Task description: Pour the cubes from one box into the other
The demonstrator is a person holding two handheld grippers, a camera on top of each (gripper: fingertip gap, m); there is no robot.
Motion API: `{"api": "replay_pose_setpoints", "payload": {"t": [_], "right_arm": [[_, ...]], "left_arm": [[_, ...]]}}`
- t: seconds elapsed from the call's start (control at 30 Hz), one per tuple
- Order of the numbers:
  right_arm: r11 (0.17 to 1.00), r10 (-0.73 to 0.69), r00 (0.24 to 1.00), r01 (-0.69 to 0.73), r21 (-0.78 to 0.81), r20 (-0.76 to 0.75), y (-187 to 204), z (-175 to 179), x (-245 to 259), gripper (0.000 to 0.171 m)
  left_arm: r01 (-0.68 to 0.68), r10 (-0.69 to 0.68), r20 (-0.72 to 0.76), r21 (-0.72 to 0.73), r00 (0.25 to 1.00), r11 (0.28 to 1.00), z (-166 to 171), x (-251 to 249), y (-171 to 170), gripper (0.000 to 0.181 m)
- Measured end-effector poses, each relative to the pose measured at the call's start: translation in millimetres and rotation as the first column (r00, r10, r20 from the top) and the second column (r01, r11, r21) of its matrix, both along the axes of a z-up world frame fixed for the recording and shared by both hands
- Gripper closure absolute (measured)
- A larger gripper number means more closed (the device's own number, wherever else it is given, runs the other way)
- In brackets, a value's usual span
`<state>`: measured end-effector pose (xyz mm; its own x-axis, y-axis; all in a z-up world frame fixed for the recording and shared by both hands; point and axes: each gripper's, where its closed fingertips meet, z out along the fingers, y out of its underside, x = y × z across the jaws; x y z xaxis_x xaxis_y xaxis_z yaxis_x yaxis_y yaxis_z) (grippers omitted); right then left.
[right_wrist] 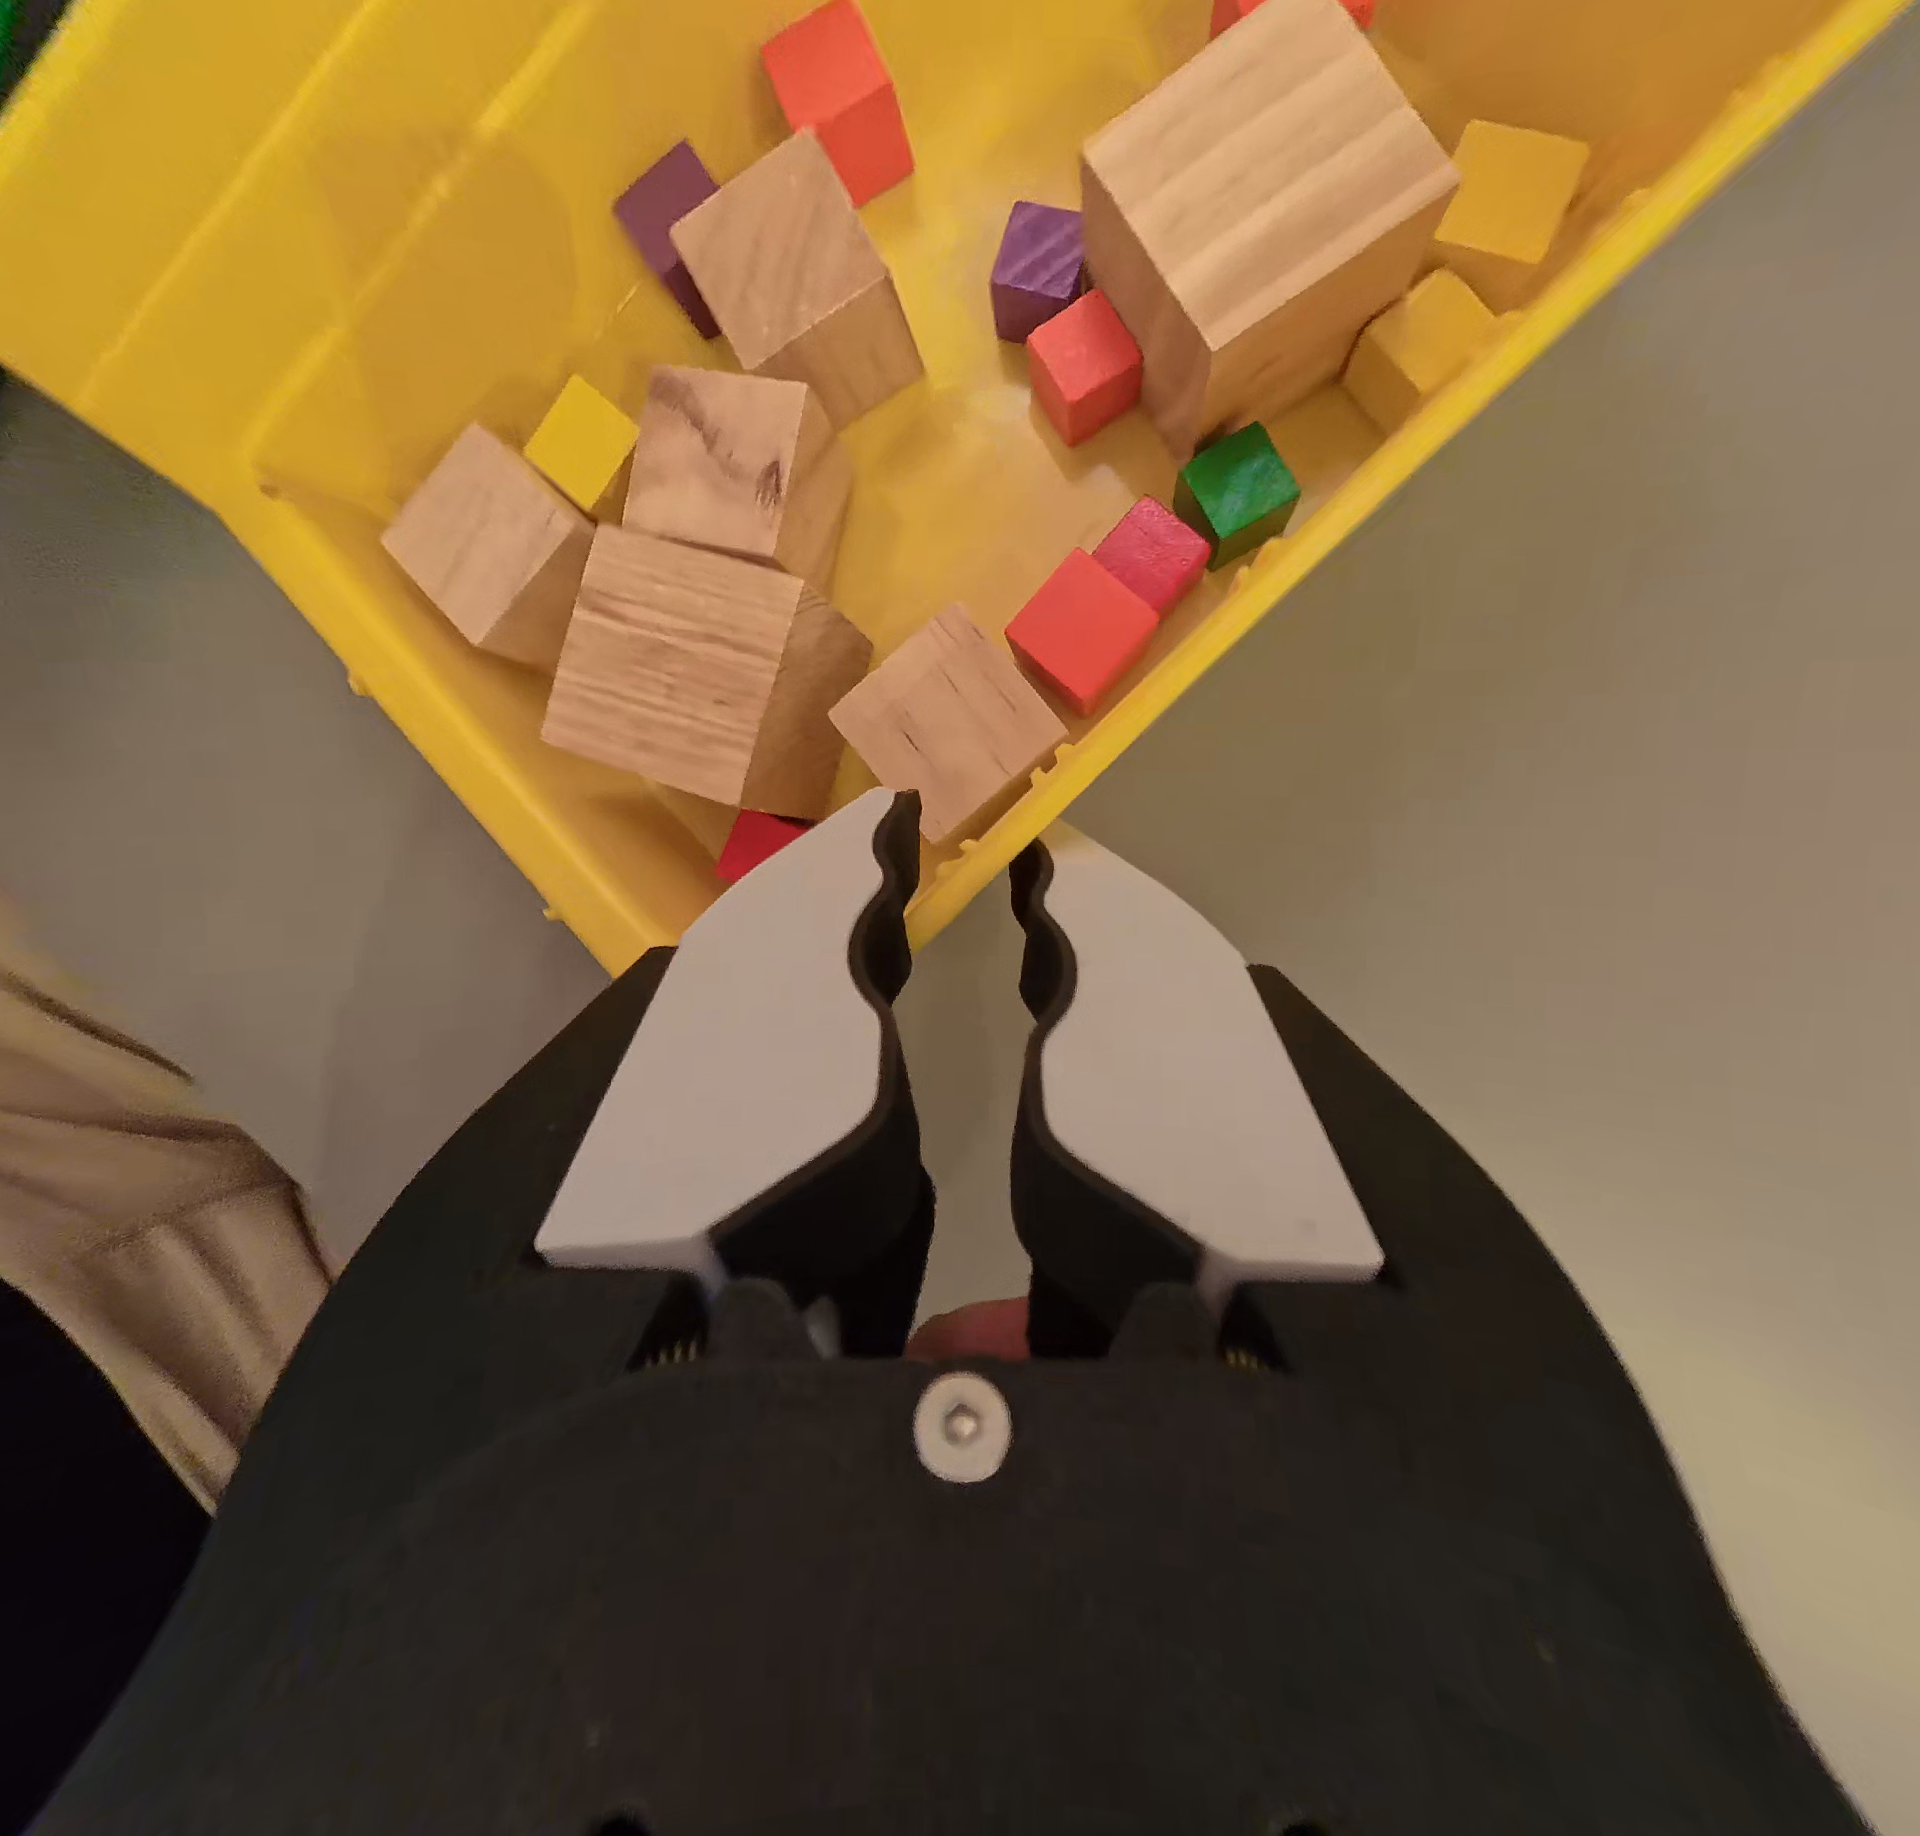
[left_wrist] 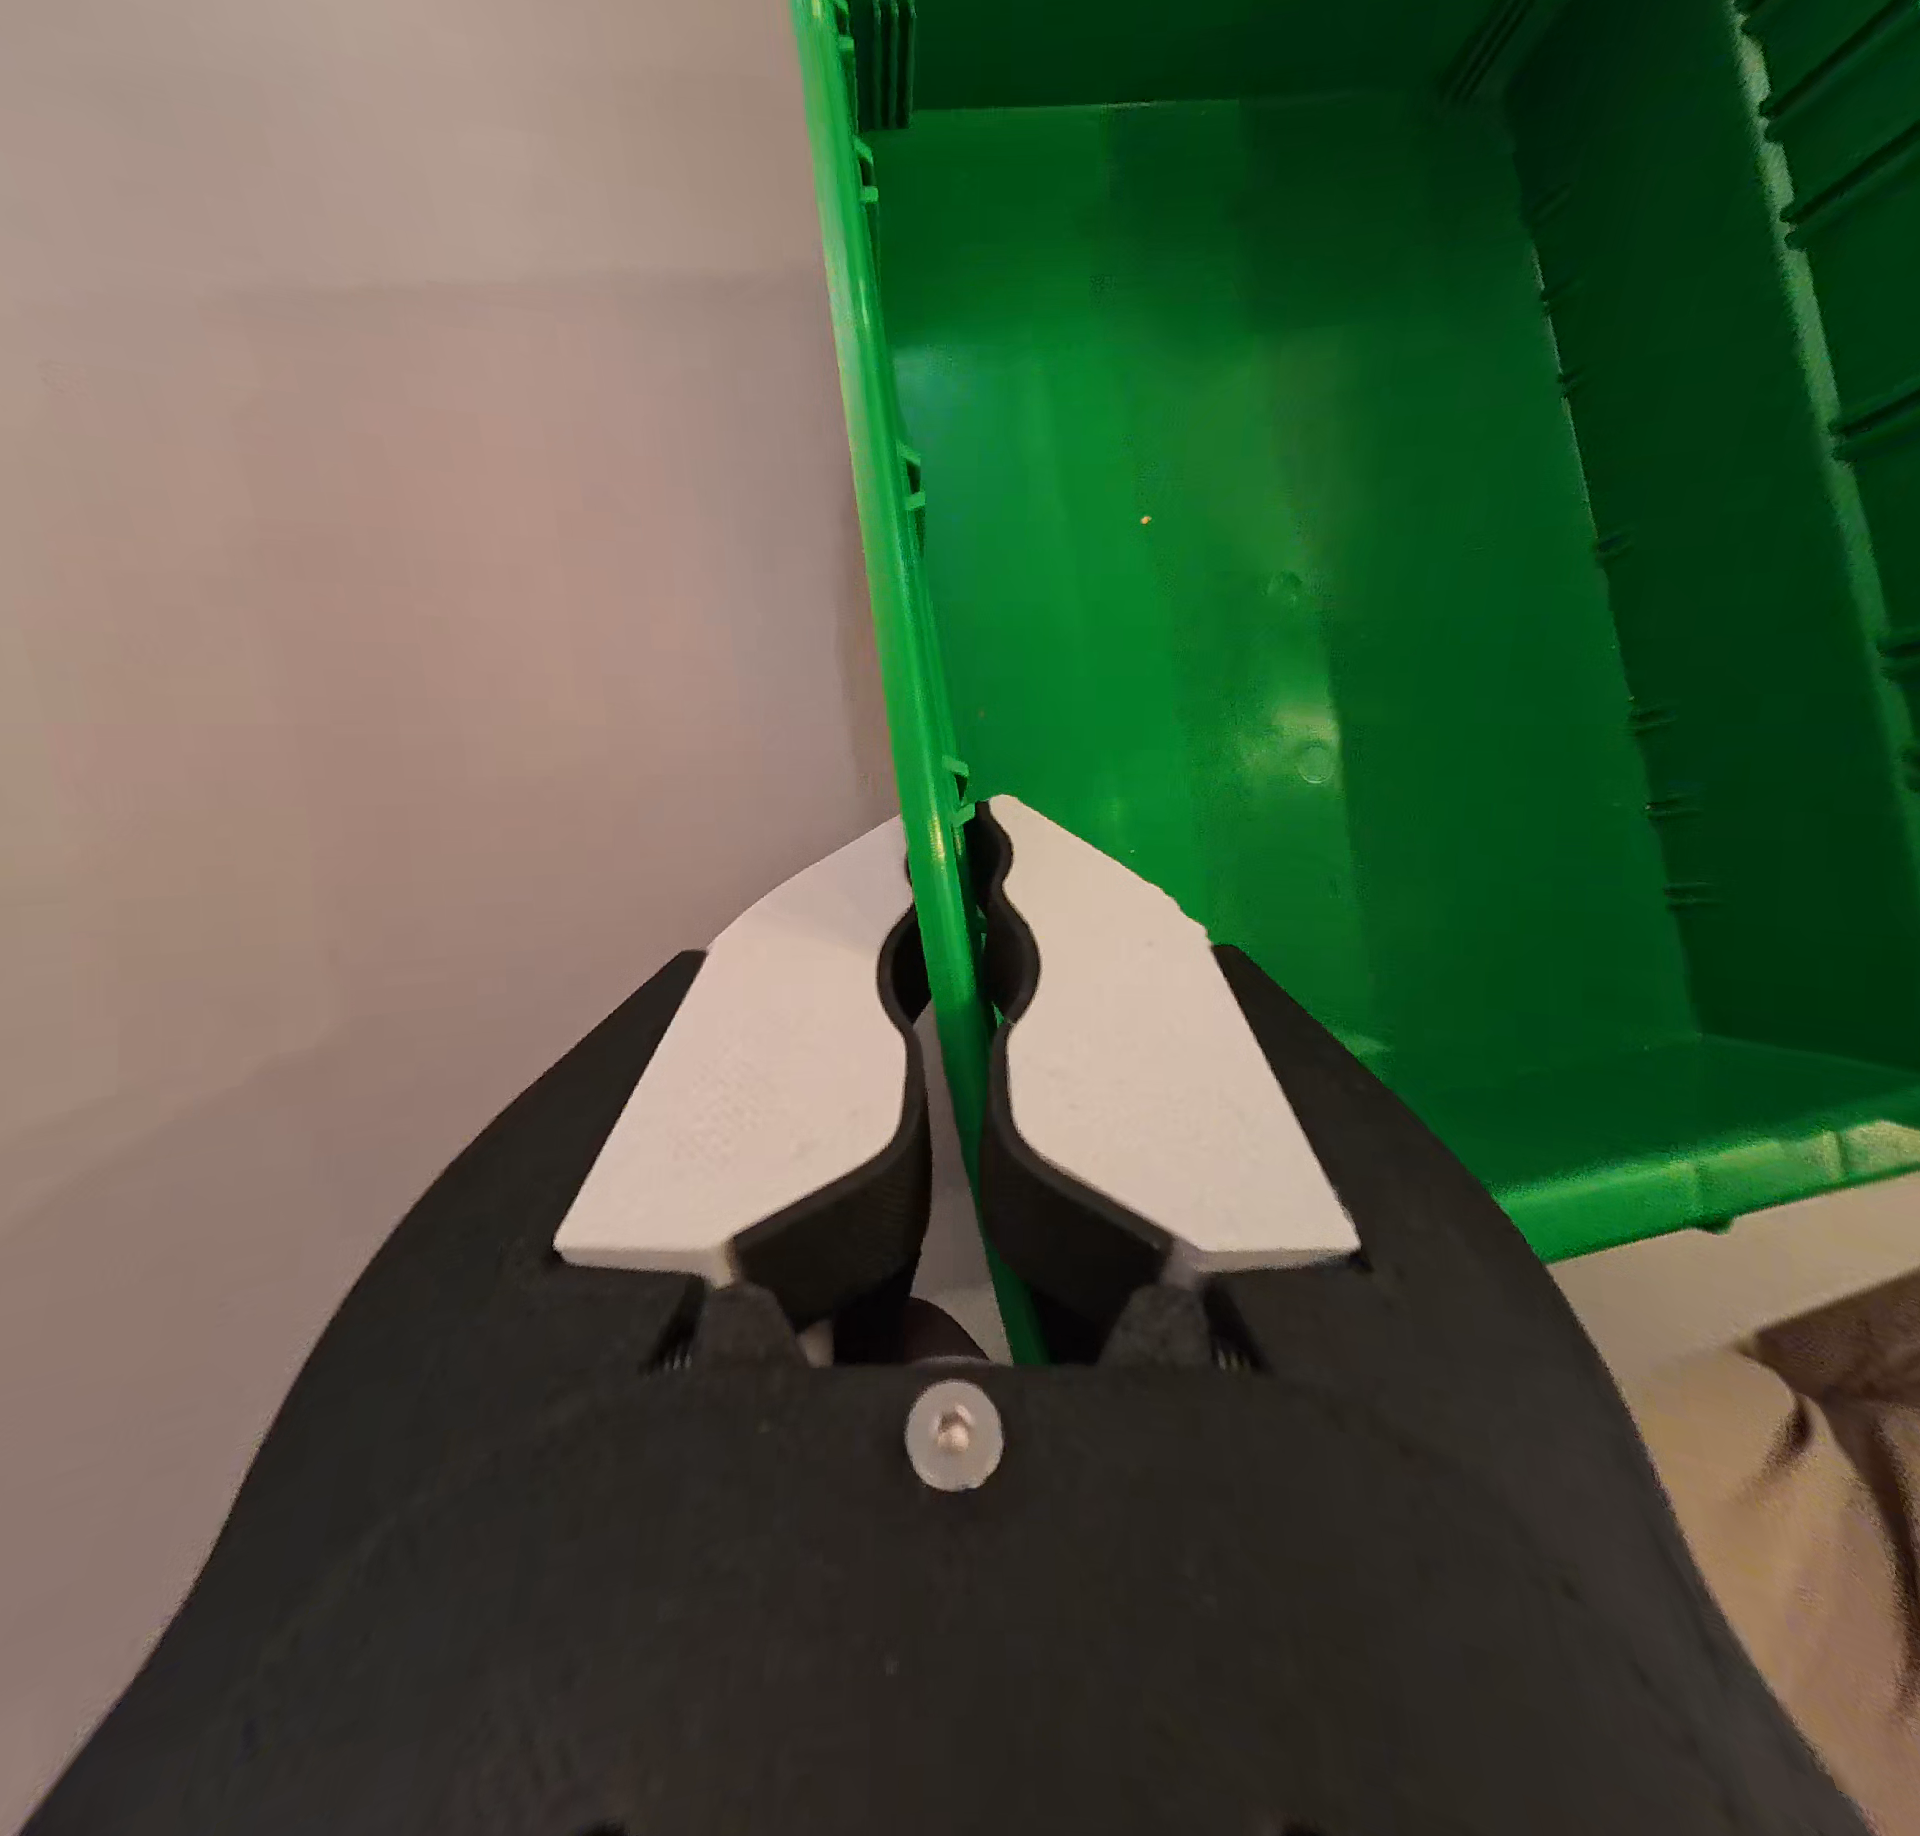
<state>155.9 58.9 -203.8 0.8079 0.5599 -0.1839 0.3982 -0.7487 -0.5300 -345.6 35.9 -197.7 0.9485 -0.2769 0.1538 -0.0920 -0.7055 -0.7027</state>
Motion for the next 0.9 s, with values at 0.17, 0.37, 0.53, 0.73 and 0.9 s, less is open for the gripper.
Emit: {"api": "replay_pose_setpoints", "payload": {"t": [0.17,0.37,0.53,0.73,0.9], "right_arm": [[0.997,0.071,0.995,-0.071,0.008,-0.069,-2,1,-78,0.162],[0.992,0.128,0.981,-0.126,0.026,-0.142,16,2,-175,0.165],[0.994,0.107,0.971,-0.099,0.049,-0.215,34,3,-233,0.166],[0.983,0.185,0.915,-0.173,0.065,-0.359,19,21,-275,0.147],[0.987,0.151,0.857,-0.099,0.129,-0.493,22,79,-206,0.127]], "left_arm": [[-0.052,0.049,0.051,0.066,0.998,0.996,41,-24,-30,0.178],[-0.093,0.081,0.086,0.155,0.993,0.983,101,-35,-53,0.177],[-0.1,0.077,0.115,0.209,0.99,0.973,138,-34,-59,0.178],[-0.056,0.028,0.131,0.217,0.991,0.974,154,-4,-51,0.177],[0.056,-0.089,0.156,0.205,0.984,0.977,152,68,-32,0.177]]}}
